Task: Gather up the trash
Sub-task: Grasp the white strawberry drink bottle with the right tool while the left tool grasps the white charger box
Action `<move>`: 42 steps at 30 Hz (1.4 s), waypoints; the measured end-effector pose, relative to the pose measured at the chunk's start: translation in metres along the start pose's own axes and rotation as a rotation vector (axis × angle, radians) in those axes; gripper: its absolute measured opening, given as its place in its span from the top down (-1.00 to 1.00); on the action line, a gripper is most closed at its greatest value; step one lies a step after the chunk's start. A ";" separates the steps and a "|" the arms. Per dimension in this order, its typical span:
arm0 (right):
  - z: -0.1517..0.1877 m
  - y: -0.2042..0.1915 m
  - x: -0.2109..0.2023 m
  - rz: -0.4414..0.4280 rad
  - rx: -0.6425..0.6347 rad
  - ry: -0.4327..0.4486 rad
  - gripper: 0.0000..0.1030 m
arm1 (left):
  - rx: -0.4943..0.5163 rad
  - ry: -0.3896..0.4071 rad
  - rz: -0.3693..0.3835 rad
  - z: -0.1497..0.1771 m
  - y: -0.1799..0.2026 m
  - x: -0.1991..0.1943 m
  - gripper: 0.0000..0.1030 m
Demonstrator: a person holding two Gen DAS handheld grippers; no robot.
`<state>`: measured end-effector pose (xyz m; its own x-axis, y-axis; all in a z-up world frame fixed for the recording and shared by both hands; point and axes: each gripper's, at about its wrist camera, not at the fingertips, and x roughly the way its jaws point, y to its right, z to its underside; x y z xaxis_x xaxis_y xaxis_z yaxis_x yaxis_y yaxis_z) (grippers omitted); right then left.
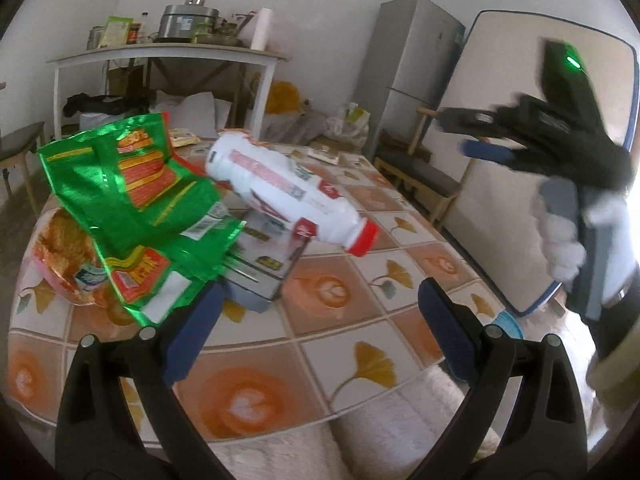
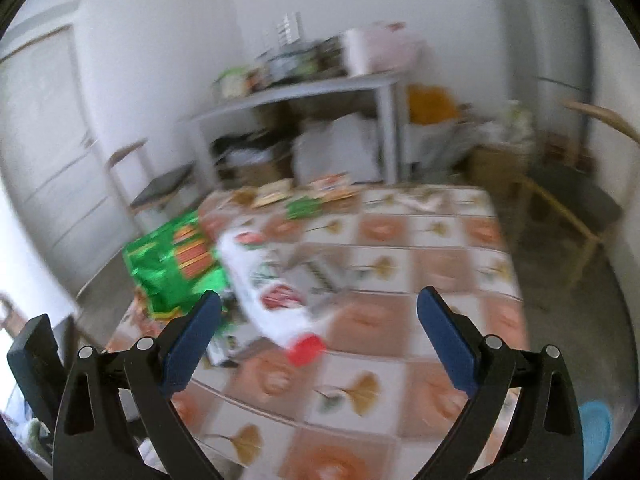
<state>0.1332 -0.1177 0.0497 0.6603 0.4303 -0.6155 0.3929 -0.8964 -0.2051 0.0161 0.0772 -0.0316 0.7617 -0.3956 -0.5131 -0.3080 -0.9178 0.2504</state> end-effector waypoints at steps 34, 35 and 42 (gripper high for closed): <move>0.044 0.083 0.075 0.072 0.382 -0.250 -0.28 | -0.057 -0.044 0.059 -0.039 -0.034 0.025 -0.82; 0.050 0.089 0.070 0.082 0.400 -0.245 -0.28 | -0.059 -0.049 0.076 -0.046 -0.034 0.031 -0.82; 0.077 0.114 0.047 0.093 0.465 -0.223 -0.27 | -0.100 -0.277 0.048 -0.094 -0.035 0.121 -0.82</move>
<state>0.1596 -0.2081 -0.0614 0.5069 0.3590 -0.7837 -0.0195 -0.9041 -0.4268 0.1727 0.0647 -0.0258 0.5584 -0.4452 -0.7000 -0.2722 -0.8954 0.3523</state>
